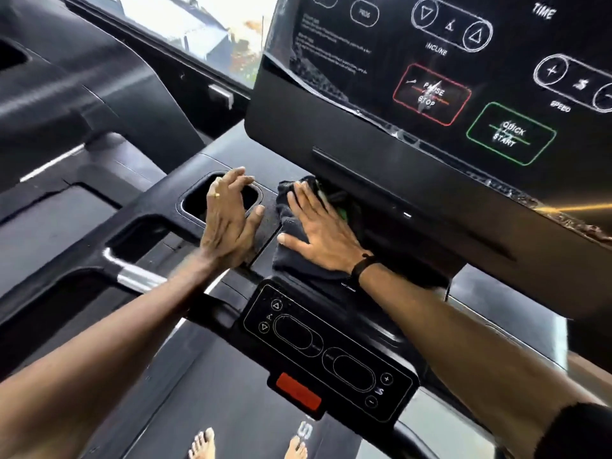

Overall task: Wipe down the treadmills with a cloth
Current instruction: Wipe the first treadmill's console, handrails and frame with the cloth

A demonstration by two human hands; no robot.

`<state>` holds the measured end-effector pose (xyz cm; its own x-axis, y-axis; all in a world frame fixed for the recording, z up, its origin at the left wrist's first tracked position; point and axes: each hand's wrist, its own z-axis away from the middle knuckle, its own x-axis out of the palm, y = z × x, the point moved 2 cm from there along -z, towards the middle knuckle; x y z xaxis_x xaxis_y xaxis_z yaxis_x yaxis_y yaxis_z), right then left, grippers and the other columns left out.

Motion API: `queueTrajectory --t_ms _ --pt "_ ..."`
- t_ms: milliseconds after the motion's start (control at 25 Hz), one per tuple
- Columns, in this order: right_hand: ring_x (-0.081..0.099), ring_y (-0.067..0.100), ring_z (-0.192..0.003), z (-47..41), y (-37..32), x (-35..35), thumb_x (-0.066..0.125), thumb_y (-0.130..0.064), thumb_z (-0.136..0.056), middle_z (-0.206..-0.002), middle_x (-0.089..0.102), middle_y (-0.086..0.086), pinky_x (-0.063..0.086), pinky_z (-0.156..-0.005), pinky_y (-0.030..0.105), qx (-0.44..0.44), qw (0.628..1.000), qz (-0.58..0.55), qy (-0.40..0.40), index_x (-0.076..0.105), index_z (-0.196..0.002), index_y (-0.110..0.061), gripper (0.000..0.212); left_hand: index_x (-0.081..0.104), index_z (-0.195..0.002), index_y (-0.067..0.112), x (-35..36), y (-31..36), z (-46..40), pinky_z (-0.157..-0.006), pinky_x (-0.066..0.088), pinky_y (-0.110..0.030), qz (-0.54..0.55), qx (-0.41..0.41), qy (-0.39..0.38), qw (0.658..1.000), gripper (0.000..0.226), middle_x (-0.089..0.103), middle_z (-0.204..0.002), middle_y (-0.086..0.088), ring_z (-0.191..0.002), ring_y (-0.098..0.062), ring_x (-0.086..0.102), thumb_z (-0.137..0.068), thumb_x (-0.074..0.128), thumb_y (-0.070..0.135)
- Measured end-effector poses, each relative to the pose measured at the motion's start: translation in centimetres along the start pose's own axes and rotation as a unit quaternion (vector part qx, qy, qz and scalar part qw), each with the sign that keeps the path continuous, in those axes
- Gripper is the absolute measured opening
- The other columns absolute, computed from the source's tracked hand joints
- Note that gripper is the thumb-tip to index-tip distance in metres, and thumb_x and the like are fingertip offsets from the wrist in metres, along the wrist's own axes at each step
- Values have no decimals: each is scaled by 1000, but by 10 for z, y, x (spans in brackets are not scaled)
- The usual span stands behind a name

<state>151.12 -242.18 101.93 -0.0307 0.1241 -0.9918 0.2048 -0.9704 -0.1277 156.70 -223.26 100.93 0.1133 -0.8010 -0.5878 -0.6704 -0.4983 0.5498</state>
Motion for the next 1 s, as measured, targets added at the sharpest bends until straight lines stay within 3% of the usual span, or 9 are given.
queueTrajectory --t_ms 200,320,440,600,680,800,880,1000 --pt "1 15 -154 42 -32 8 28 -55 -96 -167 9 3 -5 -124 31 -104 994 -15 -4 22 -159 -22 71 44 -135 5 -3 0 1 -115 20 -56 13 -23 -20 999 47 40 -147 -10 -140 -26 34 -99 42 35" --pt "2 14 -154 76 -22 1 28 -44 -94 -167 9 0 3 -123 28 -120 992 -31 -28 25 -157 -27 65 36 -138 12 -1 -1 2 -118 15 -54 15 -27 -69 997 50 37 -149 -8 -142 -25 31 -99 36 42" --pt "1 16 -154 122 6 4 27 -42 -93 -167 5 -1 14 -124 38 -102 993 15 -51 18 -158 -31 67 39 -139 7 -1 3 -1 -121 7 -49 -58 3 -118 991 57 38 -149 -13 -142 -23 30 -98 30 45" --pt "5 20 -154 189 35 -7 20 -57 -99 -167 8 0 19 -123 48 -26 996 52 -66 14 -158 -33 64 36 -142 7 2 3 1 -122 4 -46 -114 39 -159 980 63 35 -152 -13 -145 -22 28 -98 22 50" --pt "3 18 -155 210 34 -7 13 -74 -95 -167 8 -3 20 -122 48 89 995 33 -31 16 -158 -32 76 35 -144 8 8 4 1 -122 4 -45 -148 63 -190 969 68 35 -151 -12 -146 -22 27 -99 14 54" --pt "6 24 -155 200 29 2 9 -80 -89 -167 9 4 21 -121 49 265 962 51 28 20 -158 -22 91 35 -144 8 10 4 2 -121 5 -47 -167 74 -203 962 70 35 -150 -12 -145 -23 28 -99 9 55" --pt "2 29 -154 180 29 4 11 -77 -87 -167 4 11 17 -121 52 288 956 60 13 15 -159 -15 95 34 -143 8 11 6 1 -121 4 -46 -152 70 -193 967 66 35 -149 -13 -143 -24 31 -99 14 52" --pt "-4 30 -154 148 28 3 12 -75 -88 -167 0 13 14 -123 53 227 971 72 -4 10 -159 -12 96 32 -143 7 12 5 0 -121 3 -45 -133 60 -185 972 62 34 -149 -13 -143 -24 31 -99 18 48"
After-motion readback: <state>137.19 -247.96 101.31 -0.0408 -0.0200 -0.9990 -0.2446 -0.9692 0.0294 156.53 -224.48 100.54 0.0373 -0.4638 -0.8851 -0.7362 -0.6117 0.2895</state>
